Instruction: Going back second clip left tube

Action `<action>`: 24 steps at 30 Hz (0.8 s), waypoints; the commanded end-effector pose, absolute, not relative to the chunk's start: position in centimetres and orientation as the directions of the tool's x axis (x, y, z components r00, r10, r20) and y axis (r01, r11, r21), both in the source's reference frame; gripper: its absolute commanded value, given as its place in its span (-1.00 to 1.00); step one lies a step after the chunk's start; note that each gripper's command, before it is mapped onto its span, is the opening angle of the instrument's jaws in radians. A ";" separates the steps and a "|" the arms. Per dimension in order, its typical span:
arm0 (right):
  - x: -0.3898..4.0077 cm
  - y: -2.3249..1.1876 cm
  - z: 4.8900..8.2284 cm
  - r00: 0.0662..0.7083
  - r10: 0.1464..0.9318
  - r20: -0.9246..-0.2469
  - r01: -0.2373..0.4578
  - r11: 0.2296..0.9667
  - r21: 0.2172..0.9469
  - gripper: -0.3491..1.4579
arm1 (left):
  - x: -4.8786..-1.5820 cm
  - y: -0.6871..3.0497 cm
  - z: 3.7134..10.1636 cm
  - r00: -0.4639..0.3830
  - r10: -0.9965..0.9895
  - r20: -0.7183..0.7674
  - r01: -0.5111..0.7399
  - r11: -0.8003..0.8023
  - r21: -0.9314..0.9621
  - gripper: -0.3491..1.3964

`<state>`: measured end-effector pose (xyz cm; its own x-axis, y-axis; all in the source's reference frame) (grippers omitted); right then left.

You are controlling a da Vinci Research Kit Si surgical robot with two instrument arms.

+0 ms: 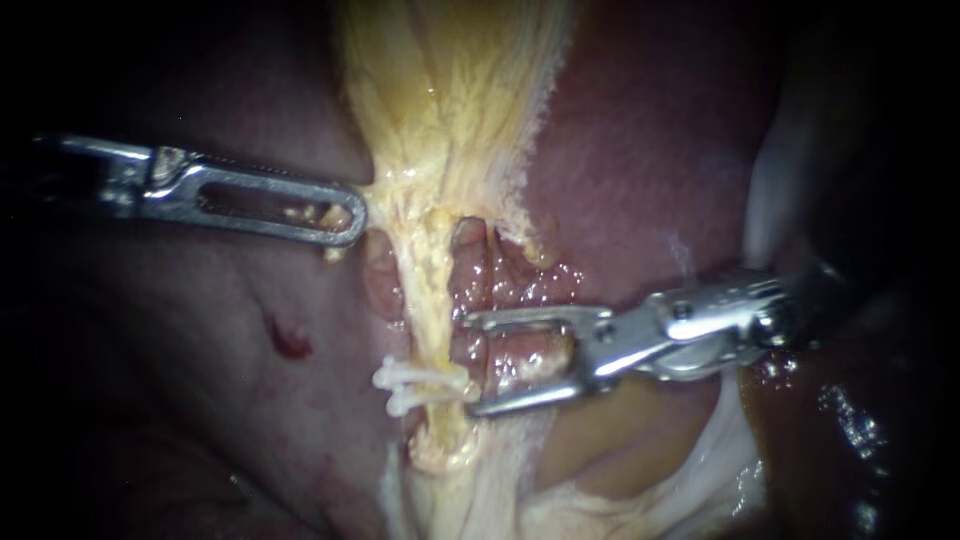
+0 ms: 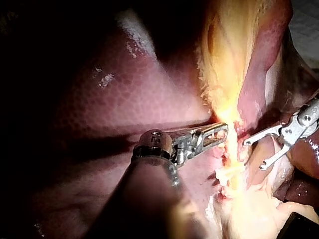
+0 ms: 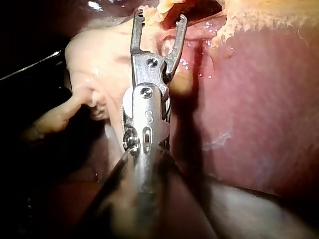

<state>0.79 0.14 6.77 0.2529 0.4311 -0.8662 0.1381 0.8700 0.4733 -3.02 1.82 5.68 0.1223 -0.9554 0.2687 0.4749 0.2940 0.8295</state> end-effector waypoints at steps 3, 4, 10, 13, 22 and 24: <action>0.55 0.25 6.68 0.257 0.405 -0.878 0.127 0.886 0.446 -0.06 | -3.02 1.82 5.68 0.122 -0.955 0.269 0.475 0.294 0.829 -1.00; 0.49 0.28 6.65 0.258 0.393 -0.883 0.125 0.892 0.434 -0.06 | -3.02 1.82 5.68 0.122 -0.955 0.269 0.475 0.294 0.829 -1.00; 0.27 0.41 6.54 0.254 0.370 -0.894 0.123 0.904 0.409 -0.06 | -3.03 1.82 5.69 0.122 -0.955 0.269 0.475 0.294 0.829 -1.00; 0.26 0.41 6.53 0.251 0.366 -0.896 0.123 0.906 0.404 -0.06 | -3.04 1.82 5.70 0.122 -0.955 0.269 0.476 0.294 0.829 -1.00; 0.24 0.41 6.54 0.251 0.365 -0.896 0.124 0.906 0.404 -0.06 | -3.28 1.73 5.96 0.123 -0.953 0.278 0.474 0.302 0.827 -1.00; 0.24 0.41 6.54 0.251 0.365 -0.896 0.124 0.906 0.404 -0.06 | -3.35 1.71 6.06 0.130 -0.952 0.277 0.473 0.305 0.827 -1.00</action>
